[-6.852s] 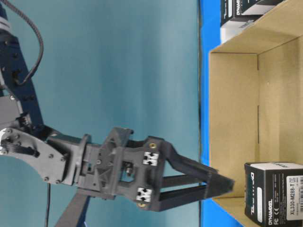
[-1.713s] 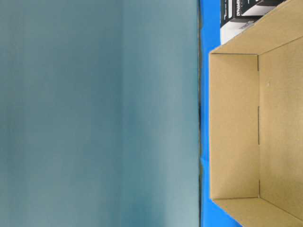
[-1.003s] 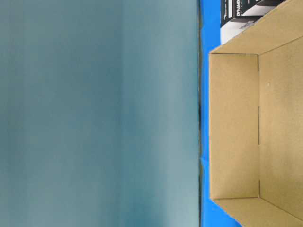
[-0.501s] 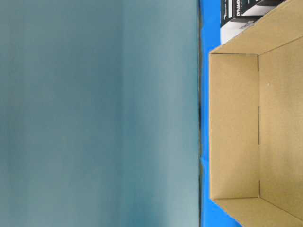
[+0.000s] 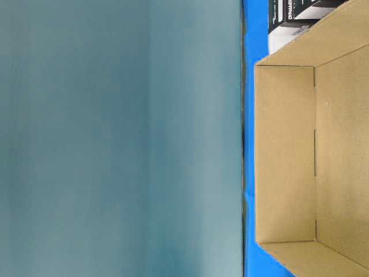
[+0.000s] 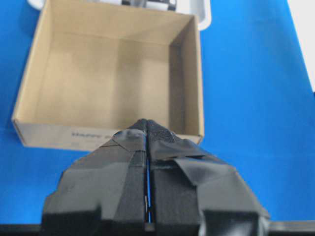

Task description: Pick the box from inside the cardboard box.

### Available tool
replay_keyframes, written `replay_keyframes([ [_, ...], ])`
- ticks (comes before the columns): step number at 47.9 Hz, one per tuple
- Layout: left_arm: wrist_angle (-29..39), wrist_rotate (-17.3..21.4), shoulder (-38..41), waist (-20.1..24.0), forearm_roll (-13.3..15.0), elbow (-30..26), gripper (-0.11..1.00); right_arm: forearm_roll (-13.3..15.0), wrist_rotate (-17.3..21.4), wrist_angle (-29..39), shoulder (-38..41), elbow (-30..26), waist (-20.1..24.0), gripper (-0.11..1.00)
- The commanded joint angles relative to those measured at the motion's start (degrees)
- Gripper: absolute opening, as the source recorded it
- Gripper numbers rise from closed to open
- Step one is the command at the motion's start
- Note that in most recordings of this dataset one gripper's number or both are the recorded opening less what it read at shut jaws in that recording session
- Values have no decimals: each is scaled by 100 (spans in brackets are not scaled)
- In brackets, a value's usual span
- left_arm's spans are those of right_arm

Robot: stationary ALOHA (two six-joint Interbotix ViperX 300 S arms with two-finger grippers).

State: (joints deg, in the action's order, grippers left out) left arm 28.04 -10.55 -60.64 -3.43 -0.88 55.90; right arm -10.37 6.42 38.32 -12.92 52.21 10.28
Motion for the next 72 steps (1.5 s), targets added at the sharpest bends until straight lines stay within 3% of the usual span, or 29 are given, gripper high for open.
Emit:
replay_keyframes([
  [1, -44, -9, 53, -9, -18, -158, -5, 0, 26, 220, -158, -158, -35, 96],
  [14, -44, -9, 53, -9, -9, -158, -5, -9, 167, 1028, -1125, -448, -343, 96],
  [29, -44, 0, 53, -9, -9, -158, -5, 9, 413, 1143, -2777, -360, -659, 96],
  [40, -97, -9, 53, -9, -18, -158, -5, 18, 404, 659, -3542, -193, -659, 96],
  [47, -475, 0, 44, -9, -18, -105, -5, 53, 413, 229, -3858, -18, -659, 96],
  [72, -554, -9, 53, -9, -18, -79, -5, 53, 404, -431, -4017, 114, -659, 96],
])
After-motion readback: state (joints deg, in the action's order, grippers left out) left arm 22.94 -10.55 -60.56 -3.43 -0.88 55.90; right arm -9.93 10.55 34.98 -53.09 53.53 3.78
